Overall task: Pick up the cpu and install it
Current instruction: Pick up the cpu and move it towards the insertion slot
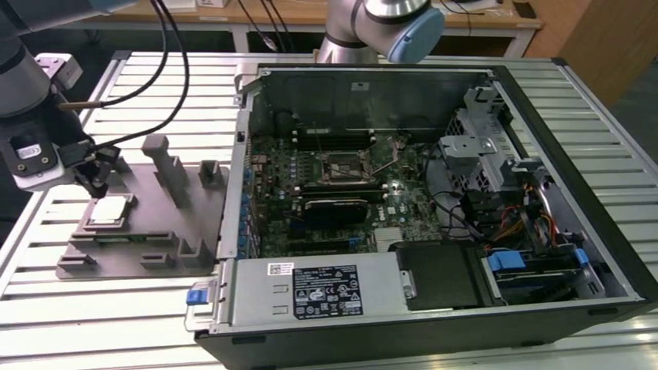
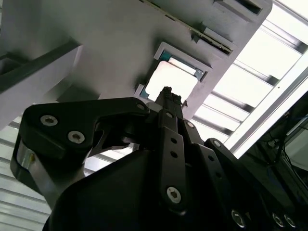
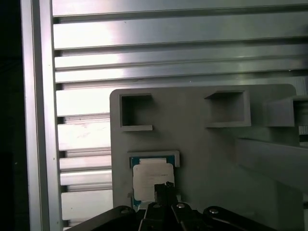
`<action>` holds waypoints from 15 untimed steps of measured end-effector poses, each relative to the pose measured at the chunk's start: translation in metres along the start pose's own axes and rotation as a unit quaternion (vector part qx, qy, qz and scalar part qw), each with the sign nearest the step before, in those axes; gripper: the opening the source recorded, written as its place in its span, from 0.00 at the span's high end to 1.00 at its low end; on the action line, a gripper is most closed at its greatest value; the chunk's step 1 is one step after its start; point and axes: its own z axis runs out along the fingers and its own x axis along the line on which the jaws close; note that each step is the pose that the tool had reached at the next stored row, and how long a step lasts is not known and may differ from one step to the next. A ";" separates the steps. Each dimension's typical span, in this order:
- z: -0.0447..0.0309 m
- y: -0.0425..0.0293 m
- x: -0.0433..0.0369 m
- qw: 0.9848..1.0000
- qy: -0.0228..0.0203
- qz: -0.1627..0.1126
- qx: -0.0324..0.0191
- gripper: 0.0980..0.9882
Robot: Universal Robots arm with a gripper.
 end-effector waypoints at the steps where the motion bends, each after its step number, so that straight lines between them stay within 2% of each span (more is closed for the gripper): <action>1: 0.0018 -0.0002 0.0004 1.000 0.000 0.000 0.000 0.99; 15: 0.0270 -0.0043 0.0054 1.000 0.000 0.000 0.000 0.99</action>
